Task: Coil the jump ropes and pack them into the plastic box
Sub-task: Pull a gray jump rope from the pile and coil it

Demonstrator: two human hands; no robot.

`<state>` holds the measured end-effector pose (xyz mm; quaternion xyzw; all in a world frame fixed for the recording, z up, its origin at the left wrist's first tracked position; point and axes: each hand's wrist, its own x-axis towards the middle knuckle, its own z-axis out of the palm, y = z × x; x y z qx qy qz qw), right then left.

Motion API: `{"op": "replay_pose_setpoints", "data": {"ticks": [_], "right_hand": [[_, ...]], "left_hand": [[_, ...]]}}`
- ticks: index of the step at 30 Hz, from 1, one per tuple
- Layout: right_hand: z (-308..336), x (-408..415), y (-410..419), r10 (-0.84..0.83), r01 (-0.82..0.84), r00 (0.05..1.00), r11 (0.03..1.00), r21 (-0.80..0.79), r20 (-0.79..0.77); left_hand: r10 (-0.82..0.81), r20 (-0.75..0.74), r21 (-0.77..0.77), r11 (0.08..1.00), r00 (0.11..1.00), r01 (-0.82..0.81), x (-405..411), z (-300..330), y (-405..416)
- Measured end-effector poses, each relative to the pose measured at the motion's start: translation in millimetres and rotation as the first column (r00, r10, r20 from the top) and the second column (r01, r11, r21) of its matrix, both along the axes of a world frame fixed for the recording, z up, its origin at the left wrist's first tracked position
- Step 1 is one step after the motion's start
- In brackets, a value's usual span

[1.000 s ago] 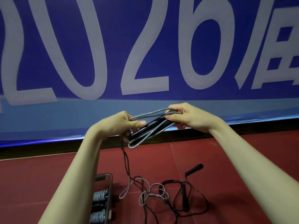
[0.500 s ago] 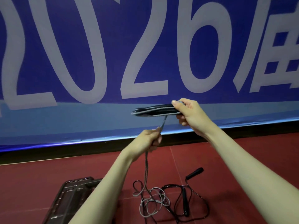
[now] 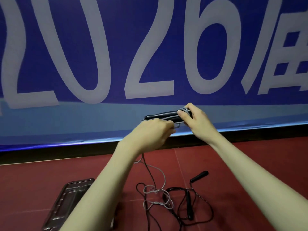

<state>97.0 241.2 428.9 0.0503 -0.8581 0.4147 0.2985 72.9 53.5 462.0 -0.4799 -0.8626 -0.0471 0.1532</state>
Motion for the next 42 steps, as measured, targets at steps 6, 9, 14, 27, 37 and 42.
{"op": "replay_pose_setpoints", "data": {"ticks": [6, 9, 14, 27, 37, 42], "right_hand": [[3, 7, -6, 0.171, -0.191, 0.974, 0.973, 0.132, 0.146], [7, 9, -9, 0.202, -0.248, 0.953, 0.95, 0.192, 0.228], [20, 15, -12, 0.303, -0.37, 0.898, 0.912, 0.175, 0.318], [35, 26, -17, 0.357, -0.488, 0.76, 0.866, 0.114, 0.543], [40, 31, -13, 0.596, -0.578, 0.697, 0.796, -0.18, 0.398], [40, 27, -12, 0.66, -0.559, 0.738, 0.716, -0.418, 0.142]], "left_hand": [[0.011, 0.017, 0.282, 0.959, 1.0, -0.015, -17, 0, -19], [0.076, 0.045, 0.332, 0.939, 0.996, -0.086, -19, -3, -20], [0.13, 0.213, 0.408, 0.889, 0.968, -0.209, -16, -11, -17], [-0.176, 0.439, 0.478, 0.876, 0.881, -0.063, -21, -6, -26], [-0.358, 0.617, 0.566, 0.821, 0.701, -0.079, -29, -10, -33], [-0.426, 0.592, 0.695, 0.699, 0.684, -0.167, -13, -15, -6]]}}
